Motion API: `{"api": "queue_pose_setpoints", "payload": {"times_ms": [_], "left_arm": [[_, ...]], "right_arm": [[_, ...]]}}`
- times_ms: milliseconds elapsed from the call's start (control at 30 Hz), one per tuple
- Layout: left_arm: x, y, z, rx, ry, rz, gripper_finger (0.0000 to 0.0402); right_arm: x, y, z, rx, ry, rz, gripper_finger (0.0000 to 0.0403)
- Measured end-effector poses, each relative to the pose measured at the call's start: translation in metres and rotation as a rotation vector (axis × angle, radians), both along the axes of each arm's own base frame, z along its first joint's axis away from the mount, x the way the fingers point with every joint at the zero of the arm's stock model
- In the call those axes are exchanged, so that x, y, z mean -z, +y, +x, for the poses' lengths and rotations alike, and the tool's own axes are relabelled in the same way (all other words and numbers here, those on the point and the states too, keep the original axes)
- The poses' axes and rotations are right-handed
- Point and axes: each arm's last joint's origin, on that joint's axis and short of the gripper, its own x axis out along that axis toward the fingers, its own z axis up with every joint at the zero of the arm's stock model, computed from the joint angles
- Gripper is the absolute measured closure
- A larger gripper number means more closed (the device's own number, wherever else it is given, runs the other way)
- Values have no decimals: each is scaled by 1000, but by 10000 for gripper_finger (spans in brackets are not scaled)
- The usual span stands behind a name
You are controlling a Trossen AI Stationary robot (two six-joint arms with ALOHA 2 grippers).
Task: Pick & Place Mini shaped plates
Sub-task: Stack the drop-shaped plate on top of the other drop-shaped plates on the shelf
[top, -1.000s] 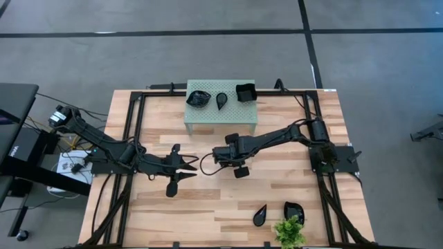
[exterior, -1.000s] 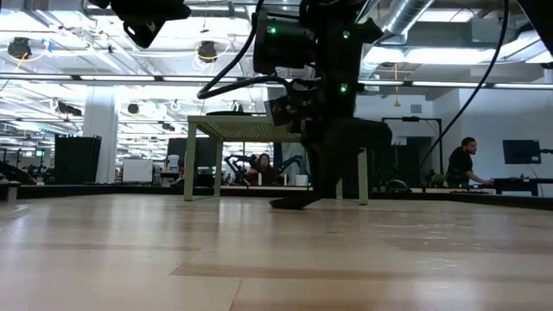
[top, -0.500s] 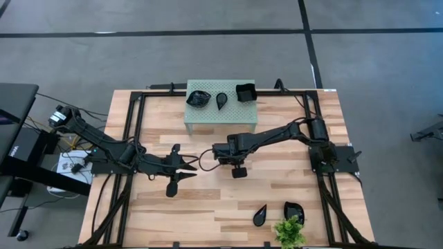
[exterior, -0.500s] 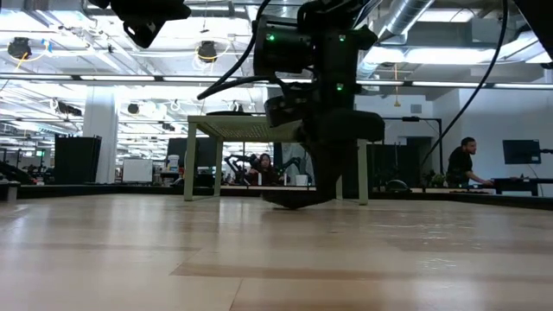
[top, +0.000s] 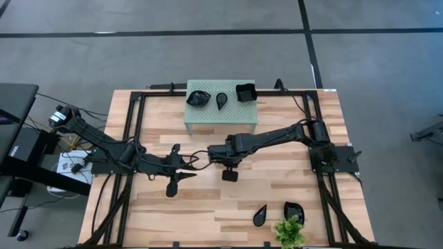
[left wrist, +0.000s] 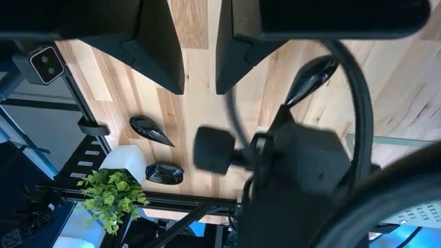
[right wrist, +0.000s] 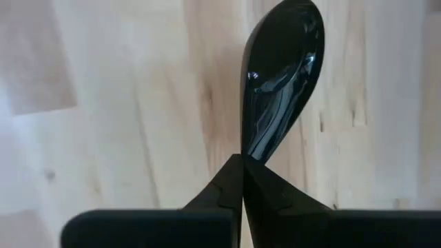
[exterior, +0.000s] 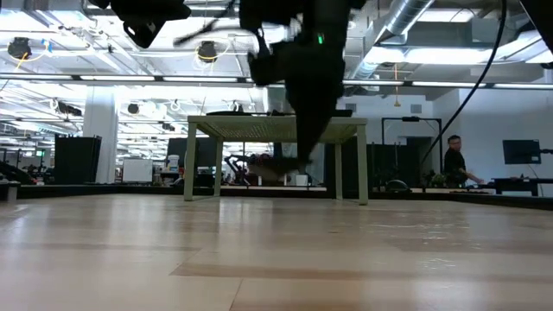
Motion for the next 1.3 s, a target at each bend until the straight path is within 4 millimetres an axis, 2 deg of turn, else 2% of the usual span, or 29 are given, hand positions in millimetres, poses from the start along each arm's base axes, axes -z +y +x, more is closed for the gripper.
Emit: {"api": "queue_pose_setpoints", "payload": {"times_ms": [167, 300, 433, 600, 767, 933, 1133, 1300], "left_arm": [[0, 0, 0, 1, -1, -1, 316], [0, 0, 0, 0, -1, 0, 316], [0, 0, 0, 0, -1, 0, 316], [-1, 0, 0, 0, -5, -3, 316], [-1, 0, 0, 0, -6, -3, 316], [-1, 0, 0, 1, -7, 0, 316], [-1, 0, 0, 1, -7, 0, 316], [-1, 0, 0, 1, -8, -1, 316]], "right_arm": [[-40, 1, 1, 1, -3, -10, 402], [-78, -9, -3, 53, -25, -96, 402], [-115, -33, -5, 161, -108, -163, 402], [-146, -80, -8, 340, -228, -117, 402], [-151, -131, -18, 596, -258, -21, 402], [-151, -167, -26, 697, -270, 96, 402], [-150, -184, -29, 738, -296, 94, 402], [-136, -192, -19, 748, -273, 90, 402]]}}
